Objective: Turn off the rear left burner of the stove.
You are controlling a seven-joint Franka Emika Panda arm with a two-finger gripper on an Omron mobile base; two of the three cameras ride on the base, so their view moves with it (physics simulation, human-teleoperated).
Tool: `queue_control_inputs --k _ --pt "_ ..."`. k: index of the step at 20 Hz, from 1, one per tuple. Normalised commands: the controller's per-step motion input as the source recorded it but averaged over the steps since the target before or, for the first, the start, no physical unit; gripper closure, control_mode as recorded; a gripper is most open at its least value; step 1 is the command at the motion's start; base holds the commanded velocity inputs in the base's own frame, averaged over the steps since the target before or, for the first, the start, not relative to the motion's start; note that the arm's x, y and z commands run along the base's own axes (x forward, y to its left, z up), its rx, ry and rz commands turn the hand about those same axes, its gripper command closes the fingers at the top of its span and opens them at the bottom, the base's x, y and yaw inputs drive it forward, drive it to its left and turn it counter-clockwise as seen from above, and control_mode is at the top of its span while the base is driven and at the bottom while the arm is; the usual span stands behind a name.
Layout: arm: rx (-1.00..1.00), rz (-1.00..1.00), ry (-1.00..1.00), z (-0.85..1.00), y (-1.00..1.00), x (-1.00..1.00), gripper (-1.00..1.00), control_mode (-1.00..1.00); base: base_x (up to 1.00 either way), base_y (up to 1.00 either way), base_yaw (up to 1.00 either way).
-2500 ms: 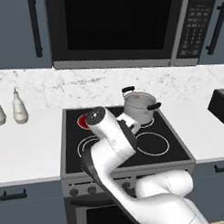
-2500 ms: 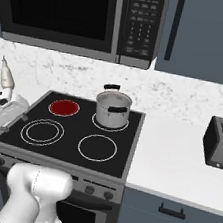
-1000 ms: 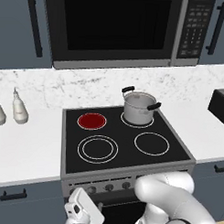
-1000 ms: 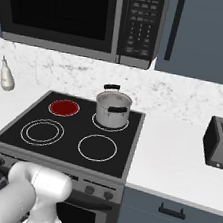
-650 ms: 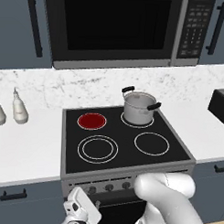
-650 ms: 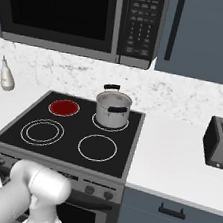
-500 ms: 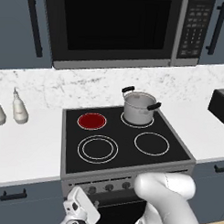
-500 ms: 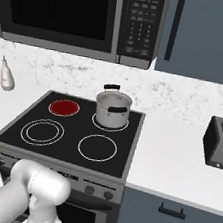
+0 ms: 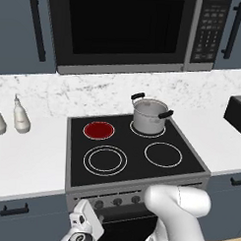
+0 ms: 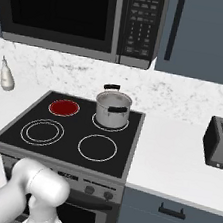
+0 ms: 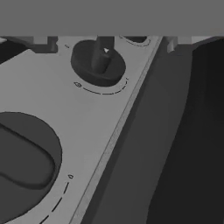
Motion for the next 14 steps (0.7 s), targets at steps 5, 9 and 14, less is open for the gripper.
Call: queue_control_inputs --k 5,9,14 --pt "0.06 0.04 -0.1 -0.16 0.0 0.14 -1.0 -1.0 0.0 0.0 0.0" --pt "0.0 0.0 -0.03 -0.01 0.0 0.01 -1.0 -1.0 0.0 0.0 0.0" --pt "0.0 0.0 0.0 0.01 0.0 0.03 -1.0 -1.0 0.0 0.0 0.0"
